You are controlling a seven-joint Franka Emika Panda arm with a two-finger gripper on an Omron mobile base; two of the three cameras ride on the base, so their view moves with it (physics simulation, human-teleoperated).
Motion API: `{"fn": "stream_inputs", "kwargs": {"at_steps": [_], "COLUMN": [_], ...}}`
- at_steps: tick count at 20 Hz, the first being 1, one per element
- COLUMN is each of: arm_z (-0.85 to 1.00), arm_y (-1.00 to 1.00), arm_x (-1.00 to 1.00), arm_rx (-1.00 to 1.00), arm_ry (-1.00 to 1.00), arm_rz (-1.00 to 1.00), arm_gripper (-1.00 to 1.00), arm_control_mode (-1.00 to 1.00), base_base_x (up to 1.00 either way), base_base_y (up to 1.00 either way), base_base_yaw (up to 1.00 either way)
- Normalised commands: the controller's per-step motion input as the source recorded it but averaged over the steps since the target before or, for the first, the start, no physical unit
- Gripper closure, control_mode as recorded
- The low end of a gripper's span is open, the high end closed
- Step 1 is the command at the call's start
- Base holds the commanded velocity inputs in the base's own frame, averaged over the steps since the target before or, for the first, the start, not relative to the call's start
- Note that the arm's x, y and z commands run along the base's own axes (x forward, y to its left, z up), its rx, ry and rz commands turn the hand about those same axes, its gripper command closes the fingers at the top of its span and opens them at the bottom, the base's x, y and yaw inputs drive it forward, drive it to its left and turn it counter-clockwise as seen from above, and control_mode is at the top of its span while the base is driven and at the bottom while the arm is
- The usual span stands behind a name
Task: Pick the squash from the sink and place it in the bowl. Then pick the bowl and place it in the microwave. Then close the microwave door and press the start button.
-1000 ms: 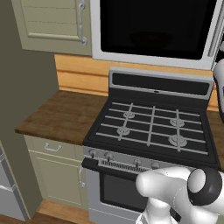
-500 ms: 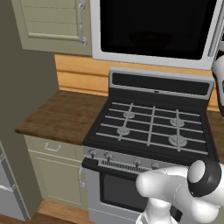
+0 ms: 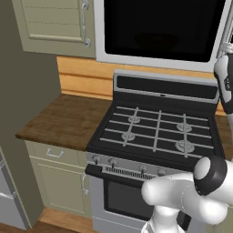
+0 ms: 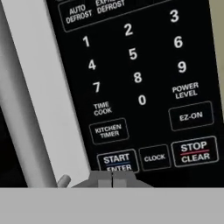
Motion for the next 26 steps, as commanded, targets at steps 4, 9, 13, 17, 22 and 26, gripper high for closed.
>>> {"fn": "stream_inputs", "kwargs": {"at_steps": [4, 9, 13, 17, 22, 26], "arm_z": [-0.02, -0.01, -0.18, -0.52, -0.4, 0.0], "arm_y": [-0.16, -0.18, -0.08, -0.04, -0.02, 0.0], "arm_x": [0.21, 0.23, 0.47, 0.9, 0.42, -0.84], "arm_rx": [0.0, 0.0, 0.0, 0.06, 0.08, 0.08], "arm_ry": [0.0, 0.0, 0.02, 0.07, 0.01, -0.01], "arm_rz": [0.0, 0.0, 0.0, 0.01, 0.04, 0.0], "arm_gripper": [1.0, 1.0, 1.0, 1.0, 1.0, 1.0], "arm_control_mode": [-1.0, -1.0, -1.0, -1.0, -1.0, -1.0], "base_base_x": [0.0, 0.0, 0.0, 0.0, 0.0, 0.0], "base_base_y": [0.0, 0.0, 0.0, 0.0, 0.0, 0.0], "base_base_yaw": [0.0, 0.0, 0.0, 0.0, 0.0, 0.0]}}
